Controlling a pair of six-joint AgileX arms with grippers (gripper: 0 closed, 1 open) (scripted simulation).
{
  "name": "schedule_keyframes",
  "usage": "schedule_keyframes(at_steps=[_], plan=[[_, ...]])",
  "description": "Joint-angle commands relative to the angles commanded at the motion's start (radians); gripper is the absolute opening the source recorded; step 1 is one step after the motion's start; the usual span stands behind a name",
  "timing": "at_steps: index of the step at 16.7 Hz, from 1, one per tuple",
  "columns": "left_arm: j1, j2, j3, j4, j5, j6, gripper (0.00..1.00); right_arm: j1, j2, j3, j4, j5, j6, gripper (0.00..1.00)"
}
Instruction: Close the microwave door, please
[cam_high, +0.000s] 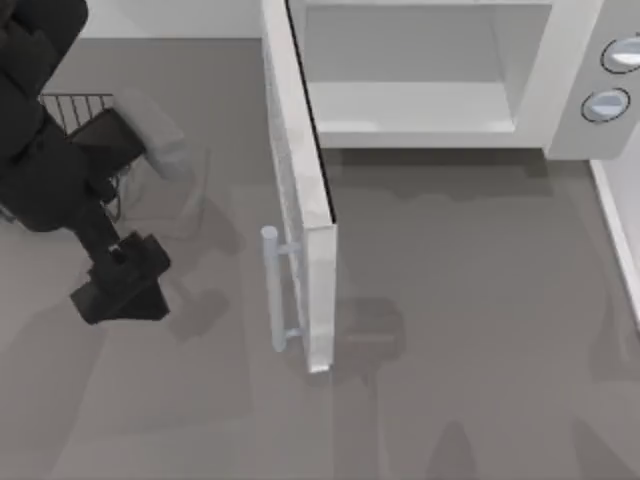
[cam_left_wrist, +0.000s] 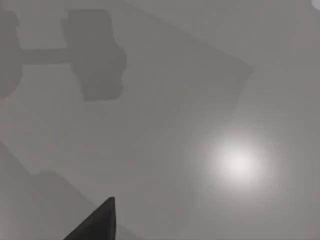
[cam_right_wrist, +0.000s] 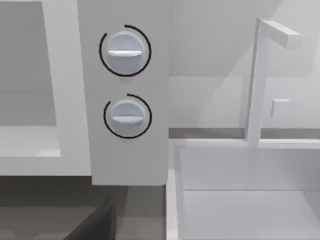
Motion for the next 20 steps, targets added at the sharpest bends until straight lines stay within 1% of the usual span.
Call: schedule_keyframes(at_steps=[3, 6, 8, 10, 12, 16, 20], plan=[[-0.032, 0.138, 0.254, -0.113, 0.053, 0.106, 1.00, 0.000, 0.000, 0.000, 0.000, 0.000, 0.000, 1.00], [-0.057, 0.226, 0.478, -0.182, 0.100, 0.199, 1.00, 0.000, 0.000, 0.000, 0.000, 0.000, 0.000, 1.00], [-0.069, 0.261, 0.596, -0.207, 0.124, 0.248, 1.00, 0.000, 0.000, 0.000, 0.000, 0.000, 0.000, 1.00], [-0.078, 0.282, 0.673, -0.219, 0.141, 0.283, 1.00, 0.000, 0.000, 0.000, 0.000, 0.000, 0.000, 1.00], [-0.082, 0.291, 0.710, -0.224, 0.149, 0.301, 1.00, 0.000, 0.000, 0.000, 0.000, 0.000, 0.000, 1.00], [-0.082, 0.291, 0.712, -0.224, 0.150, 0.301, 1.00, 0.000, 0.000, 0.000, 0.000, 0.000, 0.000, 1.00], [-0.092, 0.285, 0.670, -0.182, 0.146, 0.289, 1.00, 0.000, 0.000, 0.000, 0.000, 0.000, 0.000, 1.00]])
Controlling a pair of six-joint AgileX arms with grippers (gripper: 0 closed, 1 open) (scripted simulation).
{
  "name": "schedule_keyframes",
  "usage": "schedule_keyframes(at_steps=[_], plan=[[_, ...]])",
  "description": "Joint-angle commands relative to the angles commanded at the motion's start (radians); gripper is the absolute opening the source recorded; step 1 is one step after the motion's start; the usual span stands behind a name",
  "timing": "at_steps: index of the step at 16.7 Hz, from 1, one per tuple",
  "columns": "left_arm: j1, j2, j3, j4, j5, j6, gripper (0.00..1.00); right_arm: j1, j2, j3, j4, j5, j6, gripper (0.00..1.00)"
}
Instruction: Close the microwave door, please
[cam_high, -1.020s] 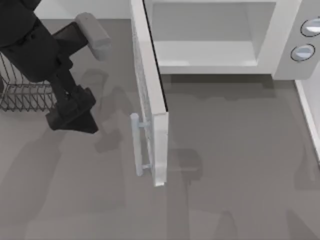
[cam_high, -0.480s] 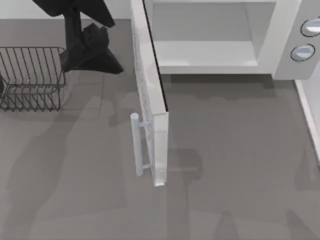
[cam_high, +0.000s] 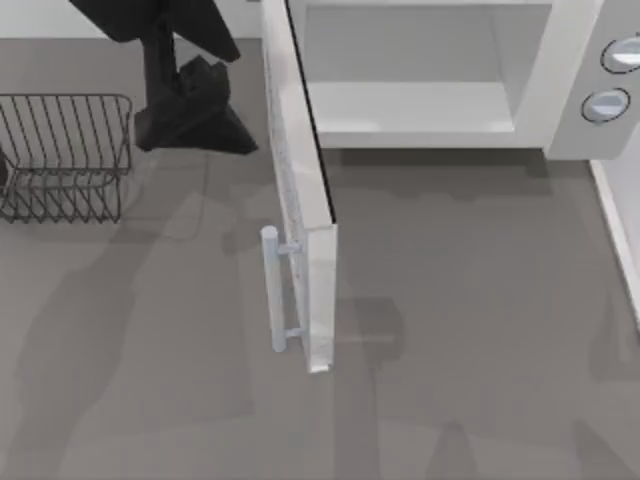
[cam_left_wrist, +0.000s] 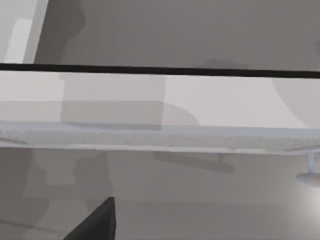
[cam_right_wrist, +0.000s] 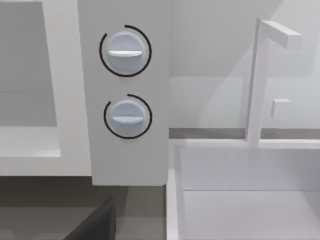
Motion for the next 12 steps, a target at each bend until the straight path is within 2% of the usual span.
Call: schedule_keyframes(at_steps=[7, 12], plan=[[-0.074, -0.006, -0.239, 0.268, -0.023, -0.076, 1.00, 0.000, 0.000, 0.000, 0.000, 0.000, 0.000, 1.00], [-0.083, -0.005, -0.263, 0.293, -0.025, -0.085, 1.00, 0.000, 0.000, 0.000, 0.000, 0.000, 0.000, 1.00]])
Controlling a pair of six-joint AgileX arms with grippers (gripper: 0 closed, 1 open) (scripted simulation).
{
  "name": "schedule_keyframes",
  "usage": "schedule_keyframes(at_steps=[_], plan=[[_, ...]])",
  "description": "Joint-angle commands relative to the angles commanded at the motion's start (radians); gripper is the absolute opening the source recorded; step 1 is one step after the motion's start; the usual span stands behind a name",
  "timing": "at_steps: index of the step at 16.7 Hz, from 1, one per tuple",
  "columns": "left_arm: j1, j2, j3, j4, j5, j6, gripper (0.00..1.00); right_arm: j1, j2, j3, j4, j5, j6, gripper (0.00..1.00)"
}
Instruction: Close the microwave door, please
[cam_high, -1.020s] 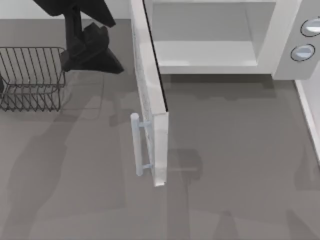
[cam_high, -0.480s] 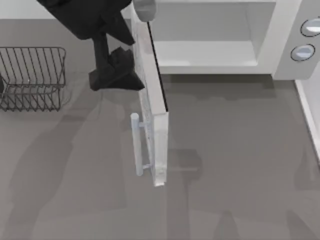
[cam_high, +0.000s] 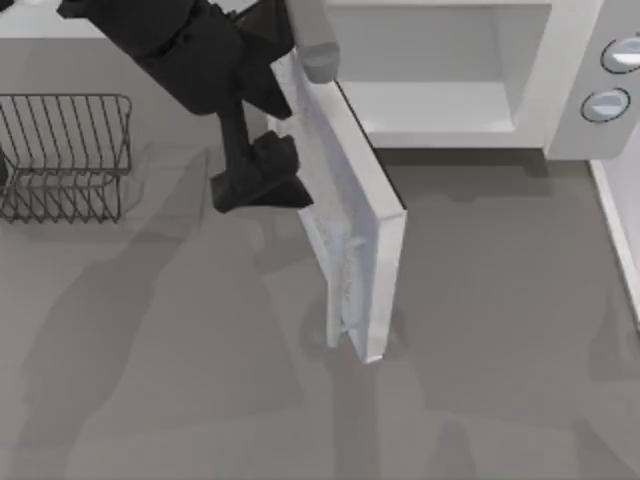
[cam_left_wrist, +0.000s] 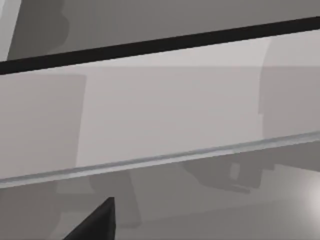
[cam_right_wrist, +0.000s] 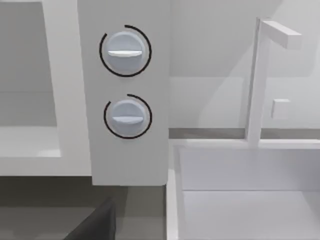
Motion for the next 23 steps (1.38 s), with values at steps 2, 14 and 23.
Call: schedule_keyframes(at_steps=[2, 14, 23], plan=[[0.000, 0.000, 0.000, 0.000, 0.000, 0.000, 0.85, 0.000, 0.000, 0.000, 0.000, 0.000, 0.000, 1.00], [0.000, 0.000, 0.000, 0.000, 0.000, 0.000, 0.00, 0.000, 0.000, 0.000, 0.000, 0.000, 0.000, 1.00], [-0.001, 0.002, 0.002, 0.000, 0.000, -0.003, 0.00, 0.000, 0.000, 0.000, 0.000, 0.000, 0.000, 1.00]])
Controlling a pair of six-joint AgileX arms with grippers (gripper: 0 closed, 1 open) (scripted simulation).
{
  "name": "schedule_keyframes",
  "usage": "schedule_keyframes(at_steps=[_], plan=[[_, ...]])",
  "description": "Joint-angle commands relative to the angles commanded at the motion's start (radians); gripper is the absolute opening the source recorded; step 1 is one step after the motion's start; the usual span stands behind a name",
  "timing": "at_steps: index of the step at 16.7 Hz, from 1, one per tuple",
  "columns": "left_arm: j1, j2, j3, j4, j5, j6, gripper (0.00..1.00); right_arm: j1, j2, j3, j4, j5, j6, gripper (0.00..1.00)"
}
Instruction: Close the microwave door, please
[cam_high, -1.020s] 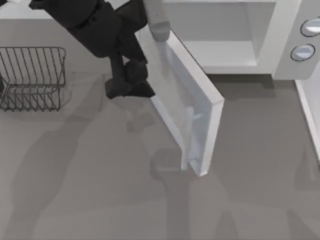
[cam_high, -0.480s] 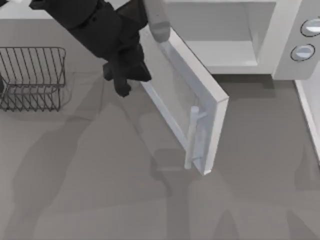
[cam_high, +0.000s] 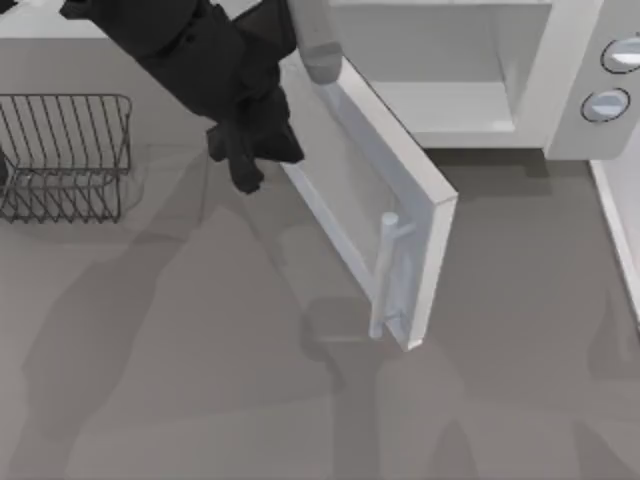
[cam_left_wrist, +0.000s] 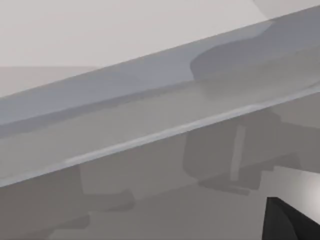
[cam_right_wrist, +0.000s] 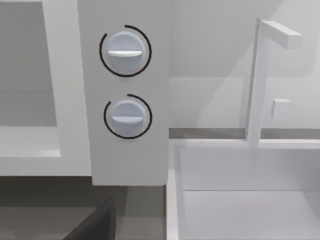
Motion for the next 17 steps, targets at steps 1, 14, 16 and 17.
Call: schedule_keyframes(at_steps=[1, 14, 16, 17], plan=[[-0.008, 0.005, 0.007, 0.002, -0.002, -0.007, 0.00, 0.000, 0.000, 0.000, 0.000, 0.000, 0.000, 1.00], [-0.085, 0.062, 0.072, 0.018, -0.029, -0.090, 0.00, 0.000, 0.000, 0.000, 0.000, 0.000, 0.000, 1.00], [-0.089, 0.063, 0.078, 0.021, -0.031, -0.092, 0.00, 0.000, 0.000, 0.000, 0.000, 0.000, 0.000, 1.00], [-0.089, 0.063, 0.078, 0.021, -0.031, -0.092, 0.00, 0.000, 0.000, 0.000, 0.000, 0.000, 0.000, 1.00]])
